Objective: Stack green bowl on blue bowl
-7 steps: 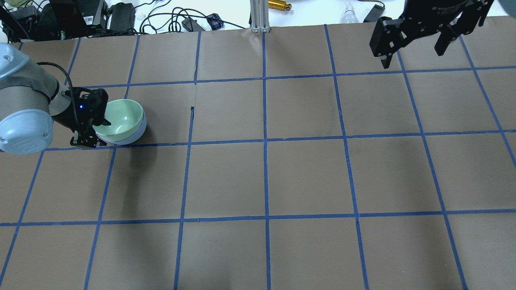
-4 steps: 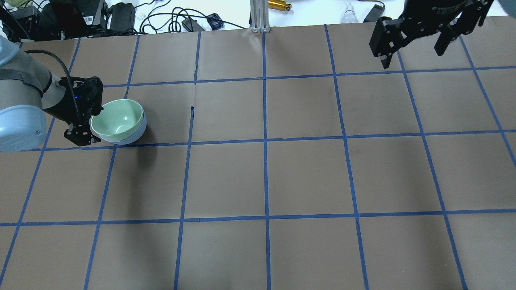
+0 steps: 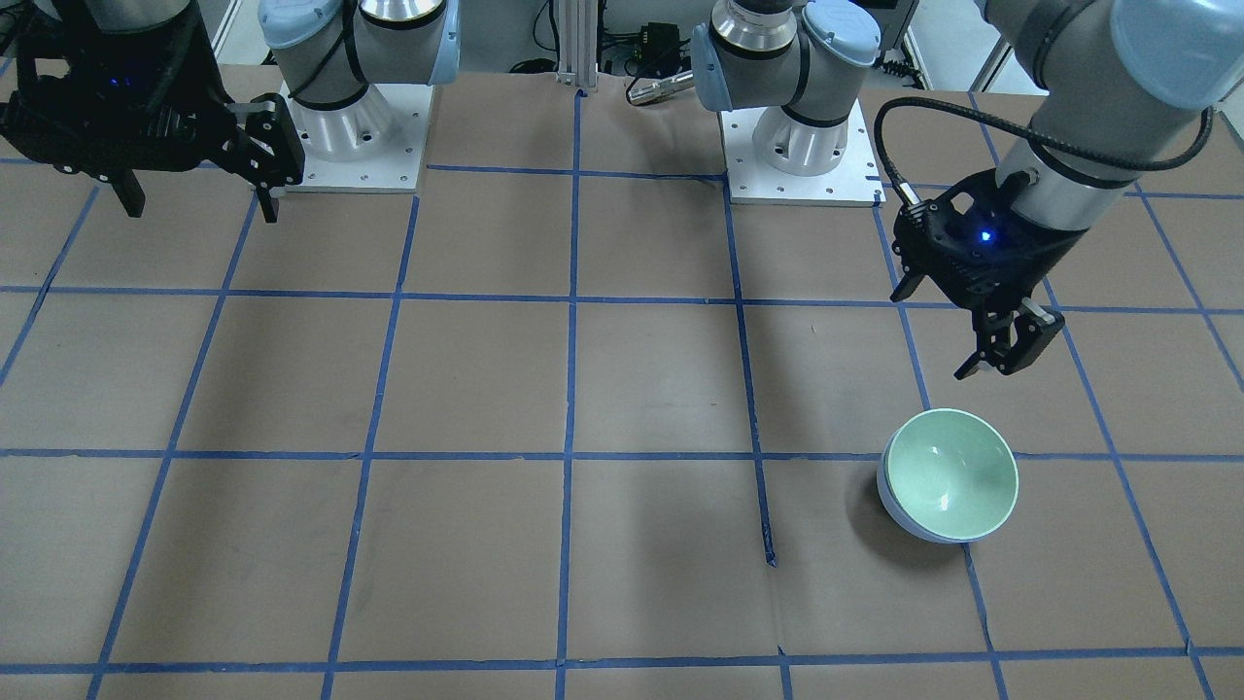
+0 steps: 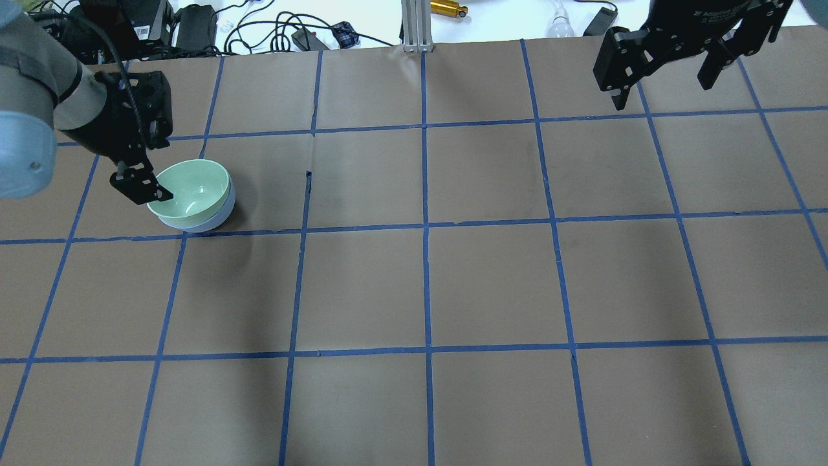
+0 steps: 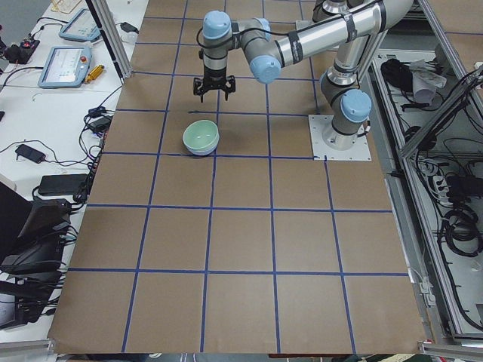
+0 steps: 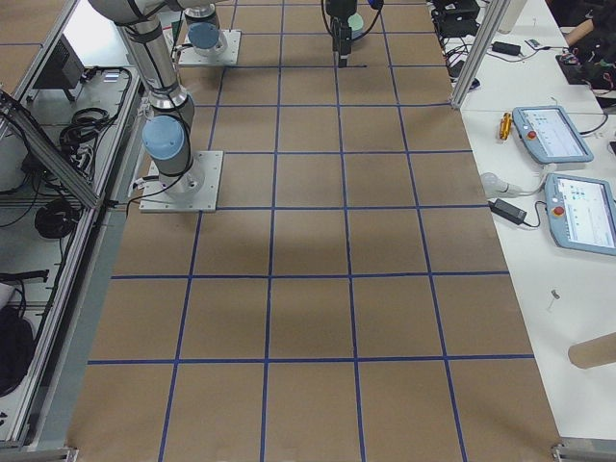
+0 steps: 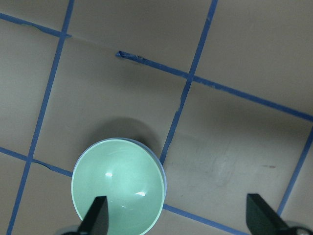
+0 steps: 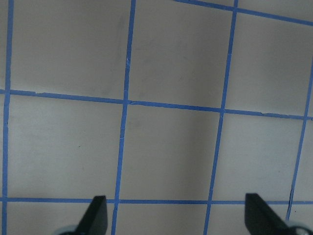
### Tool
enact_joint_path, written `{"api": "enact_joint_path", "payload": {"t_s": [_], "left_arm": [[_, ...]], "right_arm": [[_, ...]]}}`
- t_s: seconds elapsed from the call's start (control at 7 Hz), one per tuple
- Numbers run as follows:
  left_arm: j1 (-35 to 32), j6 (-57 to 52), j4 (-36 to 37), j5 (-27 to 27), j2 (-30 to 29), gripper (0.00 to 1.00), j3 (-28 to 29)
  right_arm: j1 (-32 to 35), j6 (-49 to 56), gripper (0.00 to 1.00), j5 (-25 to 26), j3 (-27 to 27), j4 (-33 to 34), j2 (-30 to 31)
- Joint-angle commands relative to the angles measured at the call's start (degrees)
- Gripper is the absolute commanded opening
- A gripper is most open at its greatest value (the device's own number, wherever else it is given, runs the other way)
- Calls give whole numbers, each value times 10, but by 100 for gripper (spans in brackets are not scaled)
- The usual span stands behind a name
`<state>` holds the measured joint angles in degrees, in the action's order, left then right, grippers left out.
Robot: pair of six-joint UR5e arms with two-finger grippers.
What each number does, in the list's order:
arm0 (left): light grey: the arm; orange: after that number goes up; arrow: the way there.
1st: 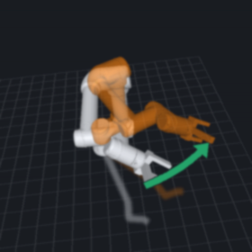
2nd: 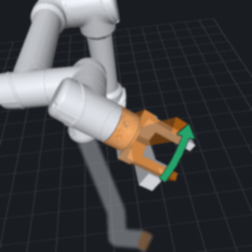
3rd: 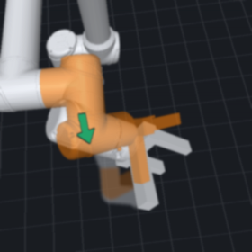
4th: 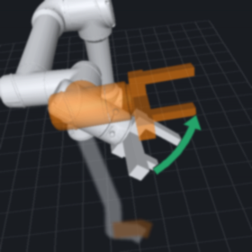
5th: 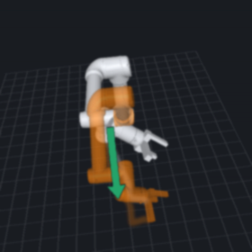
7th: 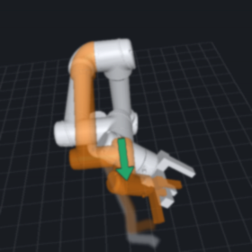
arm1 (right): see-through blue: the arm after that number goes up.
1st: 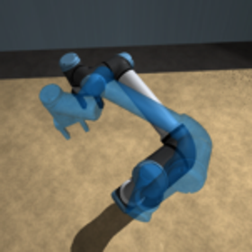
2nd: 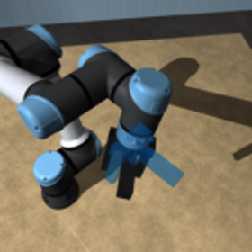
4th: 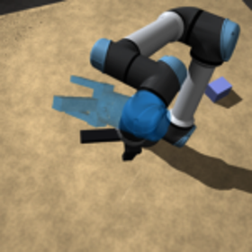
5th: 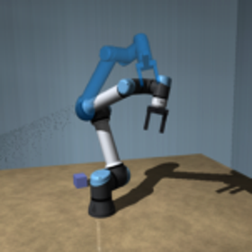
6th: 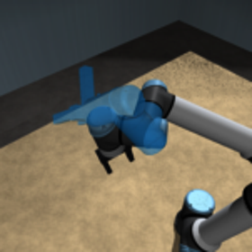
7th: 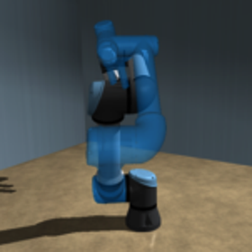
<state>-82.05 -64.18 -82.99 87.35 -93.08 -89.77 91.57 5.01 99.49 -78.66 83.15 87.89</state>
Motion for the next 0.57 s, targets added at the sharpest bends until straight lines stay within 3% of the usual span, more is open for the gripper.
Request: {"api": "enact_joint_path", "payload": {"t_s": [0.0, 0.43], "left_arm": [[-27, 175, -19, 4, 18, 100, 18], [-32, 370, -32, 41, 33, 100, 16]], "right_arm": [[-1, 0, 100, 0, 0, 0, 0], [0, 0, 100, 0, 0, 0, 0]]}}
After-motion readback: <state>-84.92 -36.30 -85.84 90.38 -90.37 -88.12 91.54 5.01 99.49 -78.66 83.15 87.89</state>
